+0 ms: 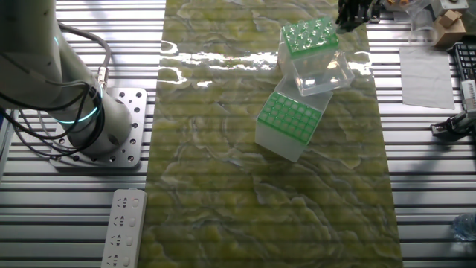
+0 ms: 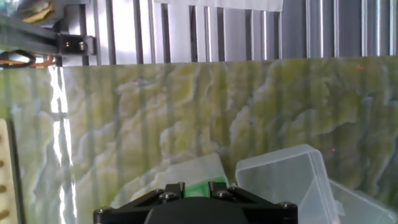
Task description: Transfer all large pipette tips from one holder to another
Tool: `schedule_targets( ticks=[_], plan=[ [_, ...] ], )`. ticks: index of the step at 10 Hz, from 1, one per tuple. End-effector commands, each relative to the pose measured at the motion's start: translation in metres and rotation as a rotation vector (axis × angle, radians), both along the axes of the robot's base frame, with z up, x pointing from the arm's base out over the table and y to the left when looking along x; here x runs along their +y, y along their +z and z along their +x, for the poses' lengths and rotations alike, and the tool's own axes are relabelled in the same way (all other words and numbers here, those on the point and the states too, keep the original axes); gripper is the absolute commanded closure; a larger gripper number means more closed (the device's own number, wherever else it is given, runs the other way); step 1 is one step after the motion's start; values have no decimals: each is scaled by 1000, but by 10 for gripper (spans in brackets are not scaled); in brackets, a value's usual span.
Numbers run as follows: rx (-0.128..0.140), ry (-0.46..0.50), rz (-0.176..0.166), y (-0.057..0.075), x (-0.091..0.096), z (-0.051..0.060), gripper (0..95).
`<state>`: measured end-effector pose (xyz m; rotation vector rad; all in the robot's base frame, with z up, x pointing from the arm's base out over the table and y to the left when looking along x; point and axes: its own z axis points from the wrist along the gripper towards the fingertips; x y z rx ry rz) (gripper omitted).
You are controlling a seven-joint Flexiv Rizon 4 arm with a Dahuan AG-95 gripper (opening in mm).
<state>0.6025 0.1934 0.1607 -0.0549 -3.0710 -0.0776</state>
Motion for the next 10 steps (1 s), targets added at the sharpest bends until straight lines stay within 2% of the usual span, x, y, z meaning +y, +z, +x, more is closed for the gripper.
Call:
schedule_targets(
  ticks=[1, 7, 8, 10],
  plan=[
    [3, -5, 0, -1, 2, 0, 760],
    [0, 10, -8, -8, 1, -13, 760],
    [-1, 10, -11, -9, 1, -14, 950],
    [1, 12, -10, -9, 1, -14, 950]
  ],
)
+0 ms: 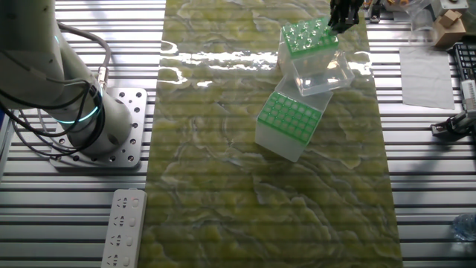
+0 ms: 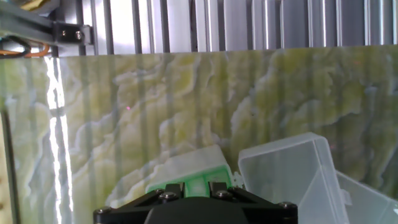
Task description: Transfer all large pipette tips from one holder to another
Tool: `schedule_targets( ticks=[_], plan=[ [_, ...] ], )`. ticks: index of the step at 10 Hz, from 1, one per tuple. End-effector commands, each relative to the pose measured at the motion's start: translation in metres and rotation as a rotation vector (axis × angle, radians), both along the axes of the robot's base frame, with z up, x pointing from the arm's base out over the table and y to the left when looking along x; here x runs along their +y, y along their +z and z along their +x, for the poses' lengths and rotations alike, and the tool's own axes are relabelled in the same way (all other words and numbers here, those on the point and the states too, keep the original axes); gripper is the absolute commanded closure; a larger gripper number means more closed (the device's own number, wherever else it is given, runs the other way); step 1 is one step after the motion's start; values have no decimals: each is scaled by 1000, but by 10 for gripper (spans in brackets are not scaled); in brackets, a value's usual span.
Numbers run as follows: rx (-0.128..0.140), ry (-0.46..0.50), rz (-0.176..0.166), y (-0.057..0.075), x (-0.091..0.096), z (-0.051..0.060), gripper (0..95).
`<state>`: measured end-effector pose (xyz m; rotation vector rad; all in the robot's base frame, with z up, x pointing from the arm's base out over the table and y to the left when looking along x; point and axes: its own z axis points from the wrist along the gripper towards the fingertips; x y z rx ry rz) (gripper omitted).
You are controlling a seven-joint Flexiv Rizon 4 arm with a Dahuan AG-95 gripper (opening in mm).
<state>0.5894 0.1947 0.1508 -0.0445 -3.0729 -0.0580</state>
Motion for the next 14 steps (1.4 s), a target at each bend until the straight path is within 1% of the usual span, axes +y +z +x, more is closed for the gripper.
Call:
schedule_targets(
  ticks=[1, 2, 3, 5, 6, 8, 11, 12, 14],
  plan=[
    [3, 12, 0, 1, 0, -1, 950],
    [3, 19, 1, 3, 0, -1, 950],
    [3, 31, 0, 8, 1, -1, 950],
    [4, 40, 1, 15, 2, 0, 950],
    [5, 46, 3, 21, 3, 1, 950],
    [19, 53, 3, 34, 6, 2, 950],
    [26, 71, 7, 51, 8, 2, 950],
    [27, 76, 9, 55, 7, 2, 950],
    [28, 82, 9, 66, 6, 3, 950]
  ],
)
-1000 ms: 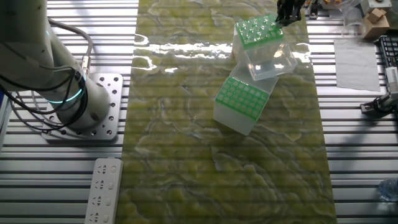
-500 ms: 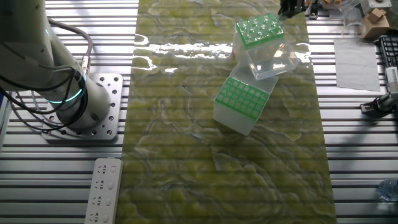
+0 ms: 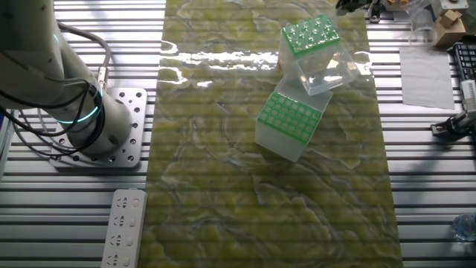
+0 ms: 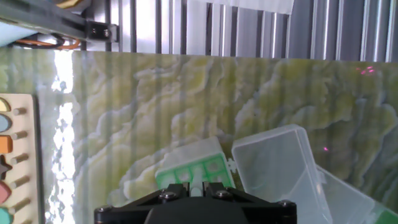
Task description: Transfer all large pipette tips from one holder to another
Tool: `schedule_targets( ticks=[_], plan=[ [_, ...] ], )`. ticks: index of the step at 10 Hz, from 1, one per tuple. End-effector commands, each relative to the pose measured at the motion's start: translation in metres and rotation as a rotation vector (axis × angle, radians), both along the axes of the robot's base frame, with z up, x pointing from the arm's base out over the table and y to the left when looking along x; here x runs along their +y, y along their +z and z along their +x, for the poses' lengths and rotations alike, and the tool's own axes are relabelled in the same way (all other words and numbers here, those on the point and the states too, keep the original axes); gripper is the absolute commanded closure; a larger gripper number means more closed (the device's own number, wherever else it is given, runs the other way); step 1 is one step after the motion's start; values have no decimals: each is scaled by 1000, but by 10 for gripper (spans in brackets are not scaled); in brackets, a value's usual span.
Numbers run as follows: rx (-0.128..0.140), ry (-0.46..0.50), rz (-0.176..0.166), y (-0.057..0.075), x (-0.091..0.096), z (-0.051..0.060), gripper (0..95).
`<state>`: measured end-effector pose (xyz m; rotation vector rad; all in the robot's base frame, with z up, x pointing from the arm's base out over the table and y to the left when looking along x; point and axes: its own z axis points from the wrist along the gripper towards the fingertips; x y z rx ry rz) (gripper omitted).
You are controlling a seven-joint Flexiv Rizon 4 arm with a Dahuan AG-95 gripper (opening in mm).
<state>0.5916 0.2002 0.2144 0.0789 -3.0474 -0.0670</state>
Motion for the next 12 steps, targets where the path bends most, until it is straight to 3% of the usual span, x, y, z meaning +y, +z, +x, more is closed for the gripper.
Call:
schedule_targets(
  ticks=[1, 9, 12],
  plan=[
    [9, 5, 0, 12, -1, 2, 950],
    [93, 3, 24, 77, -10, 13, 950],
    [114, 141, -4, 96, -34, 7, 950]
  ],
)
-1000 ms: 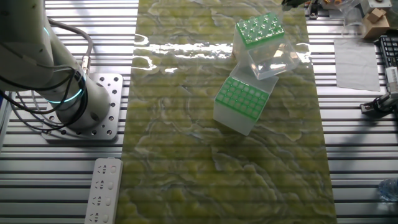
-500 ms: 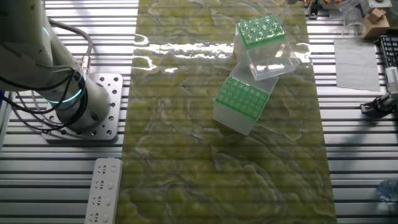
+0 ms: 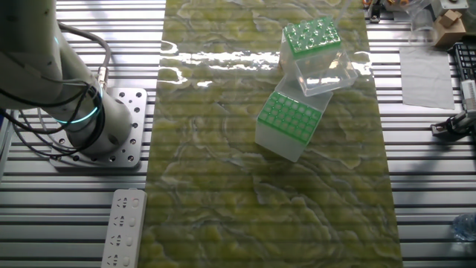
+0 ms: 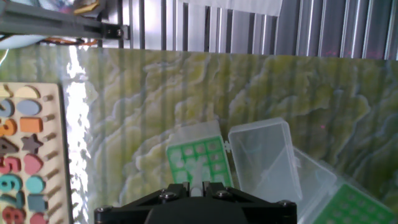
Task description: Transfer all large pipette tips from one holder to another
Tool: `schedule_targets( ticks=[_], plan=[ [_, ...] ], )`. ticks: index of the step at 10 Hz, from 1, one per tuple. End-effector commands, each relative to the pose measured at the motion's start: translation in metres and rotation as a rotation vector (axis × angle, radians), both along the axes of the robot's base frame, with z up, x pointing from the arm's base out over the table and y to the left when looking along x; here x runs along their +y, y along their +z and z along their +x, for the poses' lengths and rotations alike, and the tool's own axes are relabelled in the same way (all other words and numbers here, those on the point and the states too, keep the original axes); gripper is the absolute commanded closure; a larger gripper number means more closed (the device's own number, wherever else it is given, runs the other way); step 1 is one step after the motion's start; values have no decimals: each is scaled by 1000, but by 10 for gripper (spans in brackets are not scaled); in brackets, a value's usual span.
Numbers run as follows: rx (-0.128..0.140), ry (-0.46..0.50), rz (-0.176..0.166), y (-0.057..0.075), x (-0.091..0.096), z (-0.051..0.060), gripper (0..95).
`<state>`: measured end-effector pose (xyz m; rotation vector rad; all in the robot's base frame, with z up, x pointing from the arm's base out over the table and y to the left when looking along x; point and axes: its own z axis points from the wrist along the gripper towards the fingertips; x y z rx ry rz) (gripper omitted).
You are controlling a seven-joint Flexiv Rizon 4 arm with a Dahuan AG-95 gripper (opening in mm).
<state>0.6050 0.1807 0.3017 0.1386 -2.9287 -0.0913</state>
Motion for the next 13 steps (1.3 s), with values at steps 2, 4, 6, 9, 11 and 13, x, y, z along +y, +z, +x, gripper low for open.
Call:
schedule_targets(
  ticks=[2, 4, 6, 9, 11, 13],
  plan=[
    [3, 160, -5, 18, -41, -12, 950],
    [2, 200, 6, 23, -66, -18, 950],
    [0, 235, 16, 20, -101, -31, 950],
    [-1, 317, 21, 15, -145, -51, 950],
    [-10, 322, 22, 6, -162, -61, 950],
    [-15, 320, 19, 2, -164, -67, 950]
  ],
)
